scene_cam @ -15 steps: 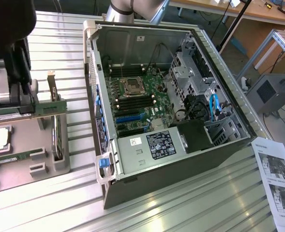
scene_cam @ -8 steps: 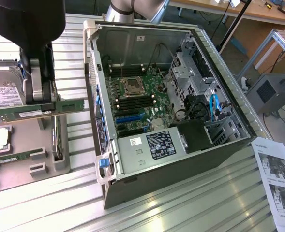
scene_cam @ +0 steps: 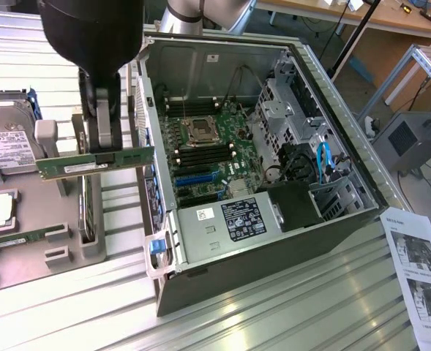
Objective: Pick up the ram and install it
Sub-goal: 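Pick up the ram and move it above insertion slot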
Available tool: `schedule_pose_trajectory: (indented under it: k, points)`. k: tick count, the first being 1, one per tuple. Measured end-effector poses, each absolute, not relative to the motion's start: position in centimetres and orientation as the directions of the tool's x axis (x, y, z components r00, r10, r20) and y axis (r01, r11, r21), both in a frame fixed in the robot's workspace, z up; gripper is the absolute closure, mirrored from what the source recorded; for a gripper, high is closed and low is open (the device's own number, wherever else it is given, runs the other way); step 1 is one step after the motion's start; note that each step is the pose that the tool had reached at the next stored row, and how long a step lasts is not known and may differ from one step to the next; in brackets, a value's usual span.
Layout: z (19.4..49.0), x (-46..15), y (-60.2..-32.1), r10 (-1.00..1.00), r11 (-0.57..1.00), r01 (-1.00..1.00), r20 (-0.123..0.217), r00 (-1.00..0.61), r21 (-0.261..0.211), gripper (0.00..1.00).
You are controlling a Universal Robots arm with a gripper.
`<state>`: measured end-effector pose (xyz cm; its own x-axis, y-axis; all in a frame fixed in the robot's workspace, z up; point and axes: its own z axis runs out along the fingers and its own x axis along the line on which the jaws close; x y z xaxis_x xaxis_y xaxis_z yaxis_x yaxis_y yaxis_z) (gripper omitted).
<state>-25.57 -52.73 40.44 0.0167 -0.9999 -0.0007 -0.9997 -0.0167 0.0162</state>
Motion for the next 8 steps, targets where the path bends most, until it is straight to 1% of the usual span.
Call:
schedule_pose_trajectory:
  k: [8]
  points:
    - [40.4,-21.5,-52.7,-1.000,-0.017,-1.000,-0.001,0.017,0.019,0.88]
